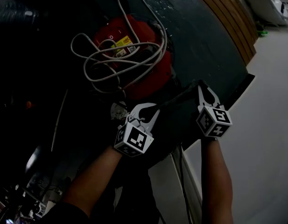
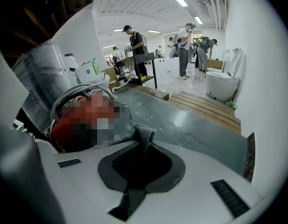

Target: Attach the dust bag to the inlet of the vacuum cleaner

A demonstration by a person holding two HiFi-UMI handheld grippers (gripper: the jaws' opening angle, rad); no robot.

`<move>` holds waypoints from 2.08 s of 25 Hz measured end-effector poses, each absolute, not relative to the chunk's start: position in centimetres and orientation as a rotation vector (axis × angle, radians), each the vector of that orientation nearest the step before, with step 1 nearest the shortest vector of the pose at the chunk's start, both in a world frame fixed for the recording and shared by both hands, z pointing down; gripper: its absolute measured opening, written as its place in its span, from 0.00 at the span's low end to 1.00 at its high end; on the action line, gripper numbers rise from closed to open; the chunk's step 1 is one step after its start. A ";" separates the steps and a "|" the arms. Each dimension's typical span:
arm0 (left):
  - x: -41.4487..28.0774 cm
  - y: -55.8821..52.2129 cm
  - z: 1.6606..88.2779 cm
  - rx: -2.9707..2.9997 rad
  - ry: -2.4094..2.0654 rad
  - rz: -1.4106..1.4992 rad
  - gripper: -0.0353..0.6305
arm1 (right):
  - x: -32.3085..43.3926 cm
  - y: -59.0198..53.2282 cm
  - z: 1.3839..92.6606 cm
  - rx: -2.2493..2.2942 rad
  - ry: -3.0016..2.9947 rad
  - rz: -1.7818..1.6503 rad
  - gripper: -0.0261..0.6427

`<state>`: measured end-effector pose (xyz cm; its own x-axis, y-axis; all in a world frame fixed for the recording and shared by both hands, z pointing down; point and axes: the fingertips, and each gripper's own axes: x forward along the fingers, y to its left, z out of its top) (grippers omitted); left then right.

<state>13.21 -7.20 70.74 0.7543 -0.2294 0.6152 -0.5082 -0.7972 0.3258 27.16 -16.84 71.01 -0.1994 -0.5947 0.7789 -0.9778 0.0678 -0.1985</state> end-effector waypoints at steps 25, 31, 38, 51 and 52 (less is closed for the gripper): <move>13.2 -7.4 70.4 2.622 -0.523 0.838 0.06 | 27.5 -16.4 74.2 1.515 -1.849 1.036 0.05; 13.2 -8.4 68.2 2.719 -0.520 0.870 0.06 | 27.8 -13.4 76.3 1.646 -1.785 1.245 0.05; 13.1 -8.8 67.8 2.708 -0.518 0.847 0.06 | 27.9 -12.8 77.3 1.657 -1.752 1.291 0.05; 12.3 -7.5 70.8 2.659 -0.539 0.840 0.06 | 26.6 -16.9 74.6 1.572 -1.872 1.144 0.05; 12.3 -7.7 70.7 2.664 -0.541 0.846 0.06 | 26.9 -16.4 74.8 1.585 -1.856 1.162 0.05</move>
